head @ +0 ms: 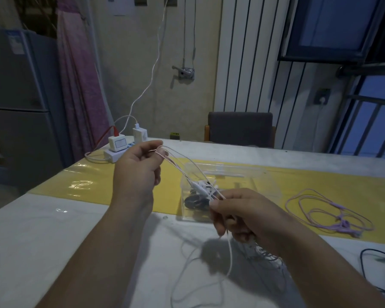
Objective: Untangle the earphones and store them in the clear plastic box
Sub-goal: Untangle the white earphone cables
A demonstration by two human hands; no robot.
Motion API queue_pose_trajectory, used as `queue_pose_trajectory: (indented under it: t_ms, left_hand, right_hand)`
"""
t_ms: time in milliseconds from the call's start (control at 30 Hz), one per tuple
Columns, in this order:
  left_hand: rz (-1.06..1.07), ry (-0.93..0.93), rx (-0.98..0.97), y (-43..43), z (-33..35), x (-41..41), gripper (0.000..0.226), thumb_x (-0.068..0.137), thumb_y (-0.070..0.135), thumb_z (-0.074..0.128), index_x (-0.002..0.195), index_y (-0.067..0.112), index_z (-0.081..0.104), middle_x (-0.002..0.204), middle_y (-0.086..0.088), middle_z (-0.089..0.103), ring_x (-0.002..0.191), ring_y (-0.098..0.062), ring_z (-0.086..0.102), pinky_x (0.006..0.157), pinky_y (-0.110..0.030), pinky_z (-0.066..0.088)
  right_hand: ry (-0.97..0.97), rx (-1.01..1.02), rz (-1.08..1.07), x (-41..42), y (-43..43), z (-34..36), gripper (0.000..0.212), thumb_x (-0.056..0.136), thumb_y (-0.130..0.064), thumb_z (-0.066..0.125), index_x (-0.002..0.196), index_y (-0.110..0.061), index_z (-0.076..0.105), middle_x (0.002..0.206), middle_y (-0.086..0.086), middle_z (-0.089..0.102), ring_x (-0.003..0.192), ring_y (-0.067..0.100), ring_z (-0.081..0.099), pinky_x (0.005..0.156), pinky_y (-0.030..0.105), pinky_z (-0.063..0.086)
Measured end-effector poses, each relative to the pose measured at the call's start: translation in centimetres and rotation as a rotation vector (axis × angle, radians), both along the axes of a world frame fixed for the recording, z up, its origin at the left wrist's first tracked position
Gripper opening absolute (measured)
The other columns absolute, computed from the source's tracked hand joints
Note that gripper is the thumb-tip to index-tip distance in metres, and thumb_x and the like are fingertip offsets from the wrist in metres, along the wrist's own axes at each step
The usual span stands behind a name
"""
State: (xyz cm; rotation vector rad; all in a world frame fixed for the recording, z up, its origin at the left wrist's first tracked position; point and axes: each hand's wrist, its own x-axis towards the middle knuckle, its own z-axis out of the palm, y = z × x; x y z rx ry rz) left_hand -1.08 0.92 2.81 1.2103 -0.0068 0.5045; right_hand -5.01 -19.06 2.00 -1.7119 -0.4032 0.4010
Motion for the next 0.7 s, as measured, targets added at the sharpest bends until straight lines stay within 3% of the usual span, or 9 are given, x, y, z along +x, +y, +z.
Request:
queue_pose_trajectory:
  t_ms: [167, 267, 400, 567, 700]
  left_hand:
    - [-0.108, 0.162, -0.11, -0.7, -0.1, 0.0, 0.011, 0.09, 0.004, 0.059, 0.096, 0.008, 0.066, 0.065, -0.002, 0.062, 0.046, -0.009, 0.042, 0.037, -0.018, 0.03]
    - [-0.256, 0.226, -0.146, -0.7, 0.0, -0.2, 0.016, 0.089, 0.002, 0.059, 0.102, 0.012, 0.061, 0.062, -0.002, 0.064, 0.044, -0.008, 0.043, 0.035, -0.016, 0.027]
    - [-0.238, 0.245, -0.098, -0.9, -0.1, -0.3, 0.015, 0.09, 0.0, 0.054, 0.1, 0.011, 0.058, 0.057, -0.004, 0.06, 0.043, -0.011, 0.041, 0.035, -0.018, 0.025]
    - [-0.307, 0.296, -0.062, -1.2, 0.1, -0.8, 0.019, 0.086, 0.0, 0.053, 0.102, 0.011, 0.058, 0.079, -0.013, 0.065, 0.048, -0.016, 0.055, 0.037, -0.02, 0.037]
    - [-0.231, 0.278, 0.094, -1.4, -0.1, -0.9, 0.029, 0.082, 0.004, 0.059, 0.106, 0.019, 0.055, 0.097, -0.013, 0.063, 0.056, -0.02, 0.057, 0.041, -0.026, 0.035]
  right_hand:
    - [0.033, 0.143, -0.155, 0.1, 0.2, -0.1, 0.029, 0.094, -0.016, 0.055, 0.065, -0.013, 0.059, 0.047, -0.002, 0.026, 0.041, 0.01, 0.016, 0.043, 0.018, 0.014]
    - [0.041, 0.15, -0.223, 0.2, 0.2, 0.0, 0.029, 0.094, -0.014, 0.051, 0.065, -0.014, 0.057, 0.048, -0.004, 0.022, 0.043, 0.01, 0.012, 0.043, 0.016, 0.013]
    - [0.022, 0.187, -0.273, 0.2, 0.2, 0.3, 0.034, 0.096, -0.018, 0.048, 0.062, -0.016, 0.054, 0.053, -0.001, 0.019, 0.053, 0.017, 0.007, 0.046, 0.021, 0.008]
    - [0.043, 0.239, -0.306, 0.2, 0.0, 0.4, 0.039, 0.095, -0.021, 0.047, 0.057, -0.018, 0.051, 0.051, -0.002, 0.022, 0.046, 0.015, 0.012, 0.044, 0.02, 0.011]
    - [0.077, 0.264, -0.303, 0.3, -0.1, 0.4, 0.038, 0.096, -0.023, 0.046, 0.059, -0.018, 0.05, 0.053, -0.001, 0.021, 0.042, 0.013, 0.014, 0.041, 0.019, 0.013]
